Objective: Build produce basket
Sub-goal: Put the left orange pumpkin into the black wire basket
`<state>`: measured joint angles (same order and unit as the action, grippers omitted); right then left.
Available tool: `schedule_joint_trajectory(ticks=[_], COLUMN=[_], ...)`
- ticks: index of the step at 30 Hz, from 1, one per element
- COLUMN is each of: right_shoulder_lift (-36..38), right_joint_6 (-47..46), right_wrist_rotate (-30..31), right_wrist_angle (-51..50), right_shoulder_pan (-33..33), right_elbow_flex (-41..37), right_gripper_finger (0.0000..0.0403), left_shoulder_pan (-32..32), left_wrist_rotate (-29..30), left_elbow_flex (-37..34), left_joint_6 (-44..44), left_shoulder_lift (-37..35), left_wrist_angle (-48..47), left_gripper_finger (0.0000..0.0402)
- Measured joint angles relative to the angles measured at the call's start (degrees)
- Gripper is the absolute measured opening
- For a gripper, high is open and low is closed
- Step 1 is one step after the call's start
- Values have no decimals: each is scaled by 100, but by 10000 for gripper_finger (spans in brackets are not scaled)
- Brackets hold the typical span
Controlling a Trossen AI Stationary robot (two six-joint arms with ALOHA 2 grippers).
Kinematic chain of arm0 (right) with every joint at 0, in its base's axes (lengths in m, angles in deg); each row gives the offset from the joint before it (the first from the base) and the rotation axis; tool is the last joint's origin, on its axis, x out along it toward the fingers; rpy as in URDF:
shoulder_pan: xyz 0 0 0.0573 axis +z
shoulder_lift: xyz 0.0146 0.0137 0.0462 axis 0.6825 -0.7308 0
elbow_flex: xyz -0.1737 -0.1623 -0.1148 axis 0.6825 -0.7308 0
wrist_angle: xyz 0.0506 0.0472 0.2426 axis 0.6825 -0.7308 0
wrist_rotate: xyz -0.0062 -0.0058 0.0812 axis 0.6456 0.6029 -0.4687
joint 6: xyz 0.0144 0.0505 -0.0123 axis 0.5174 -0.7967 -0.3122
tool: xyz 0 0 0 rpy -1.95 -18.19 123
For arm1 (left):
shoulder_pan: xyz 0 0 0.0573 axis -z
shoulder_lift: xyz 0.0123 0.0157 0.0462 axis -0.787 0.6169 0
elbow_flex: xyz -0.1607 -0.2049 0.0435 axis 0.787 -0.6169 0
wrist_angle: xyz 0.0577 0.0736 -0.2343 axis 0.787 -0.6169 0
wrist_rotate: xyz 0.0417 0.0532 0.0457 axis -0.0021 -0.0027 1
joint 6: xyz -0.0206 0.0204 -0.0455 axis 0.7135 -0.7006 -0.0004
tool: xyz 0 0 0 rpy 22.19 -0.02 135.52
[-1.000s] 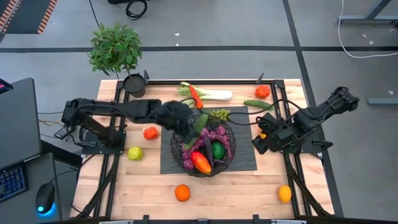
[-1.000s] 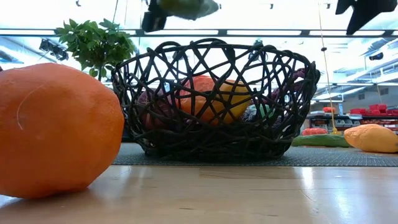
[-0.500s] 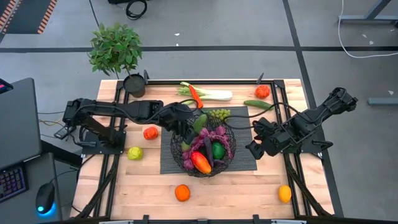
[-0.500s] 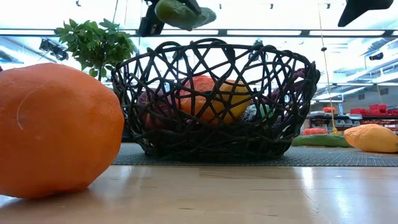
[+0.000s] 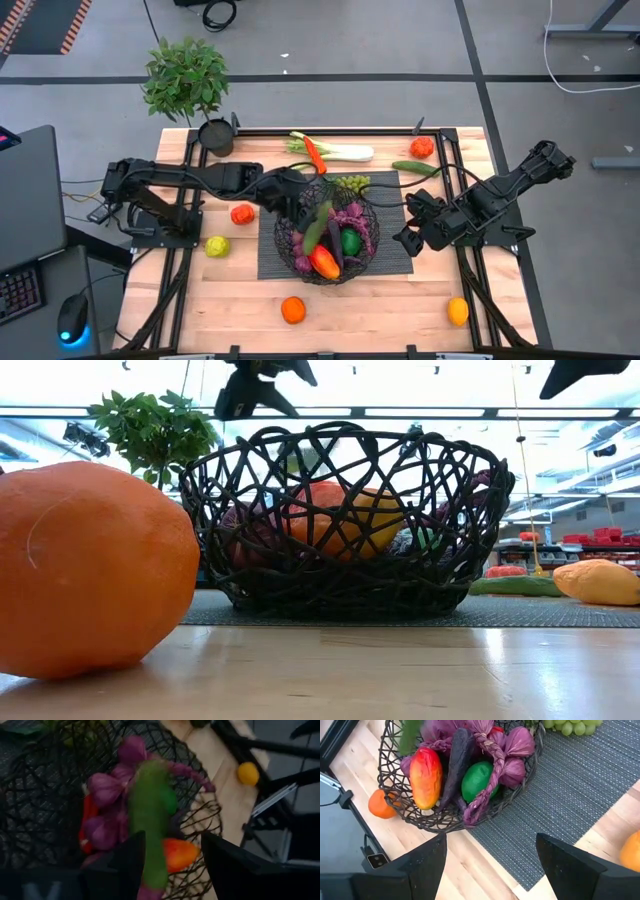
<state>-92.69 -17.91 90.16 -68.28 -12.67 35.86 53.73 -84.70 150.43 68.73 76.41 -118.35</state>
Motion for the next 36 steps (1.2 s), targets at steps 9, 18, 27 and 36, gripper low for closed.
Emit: schedule_joint_trajectory(ticks=[9, 18, 27, 36], right_shoulder_lift=[-22, -22, -22, -22], right_joint_6=[-35, -35, 99, 153], right_wrist_rotate=[212, 219, 179, 130], right_wrist_angle=[8, -9, -46, -42], right_shoulder_pan=[-1, -15, -15, -15], right_elbow_flex=[0, 0, 0, 0], right_gripper_finger=[308, 308, 308, 308], left_shoulder_pan=[33, 22, -12, -279], left_wrist_rotate=[3, 293, 259, -473], left_elbow_flex=[0, 0, 0, 0], left_joint_6=[-1282, -1092, -835, 144], left_shoulder_lift=[0, 0, 0, 0], left_wrist_angle=[-47, 282, 164, -854], left_gripper_finger=[294, 377, 378, 378])
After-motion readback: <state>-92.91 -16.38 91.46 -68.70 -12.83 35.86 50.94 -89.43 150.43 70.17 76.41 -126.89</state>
